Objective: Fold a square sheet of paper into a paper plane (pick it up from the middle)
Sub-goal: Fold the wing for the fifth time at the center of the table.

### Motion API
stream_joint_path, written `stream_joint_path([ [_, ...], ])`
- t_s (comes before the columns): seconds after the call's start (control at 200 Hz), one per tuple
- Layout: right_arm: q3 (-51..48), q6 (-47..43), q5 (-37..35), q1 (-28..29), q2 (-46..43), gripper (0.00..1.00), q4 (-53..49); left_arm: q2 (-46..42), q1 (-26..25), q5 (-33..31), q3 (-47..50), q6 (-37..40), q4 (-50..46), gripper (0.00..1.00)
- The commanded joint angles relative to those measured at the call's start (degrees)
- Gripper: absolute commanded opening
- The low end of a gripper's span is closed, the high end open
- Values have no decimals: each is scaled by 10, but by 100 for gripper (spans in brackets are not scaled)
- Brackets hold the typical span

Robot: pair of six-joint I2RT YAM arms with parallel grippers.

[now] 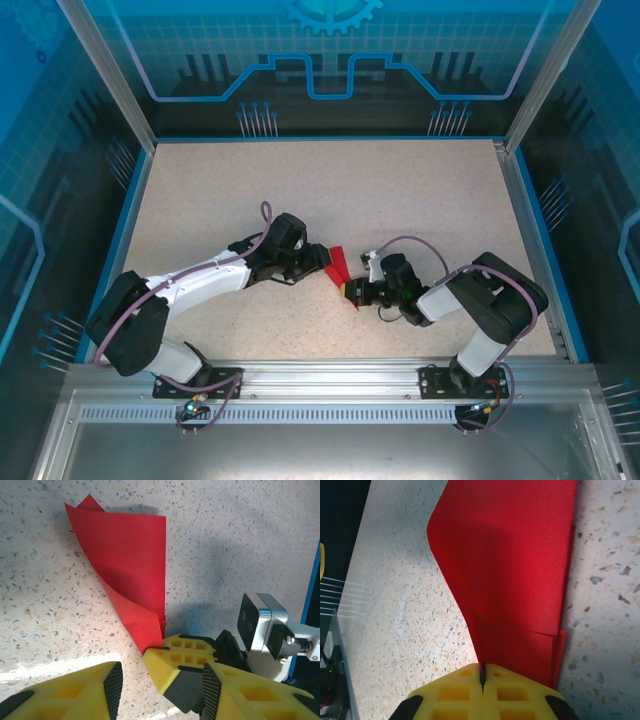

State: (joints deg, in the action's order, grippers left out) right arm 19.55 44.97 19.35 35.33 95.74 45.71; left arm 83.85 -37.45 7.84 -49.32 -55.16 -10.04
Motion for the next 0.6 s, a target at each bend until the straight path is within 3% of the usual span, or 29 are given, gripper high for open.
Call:
stream_joint_path([
  [0.0,-7,37,29,-15,10,0,24,5,1,14,14,-1,17,48],
  [0.26,-15,123,56,-38,31,0,62,28,1,28,14,-2,52,33],
  [0.595,-11,210,109,-65,71,0,125,55,1,41,13,1,82,29],
])
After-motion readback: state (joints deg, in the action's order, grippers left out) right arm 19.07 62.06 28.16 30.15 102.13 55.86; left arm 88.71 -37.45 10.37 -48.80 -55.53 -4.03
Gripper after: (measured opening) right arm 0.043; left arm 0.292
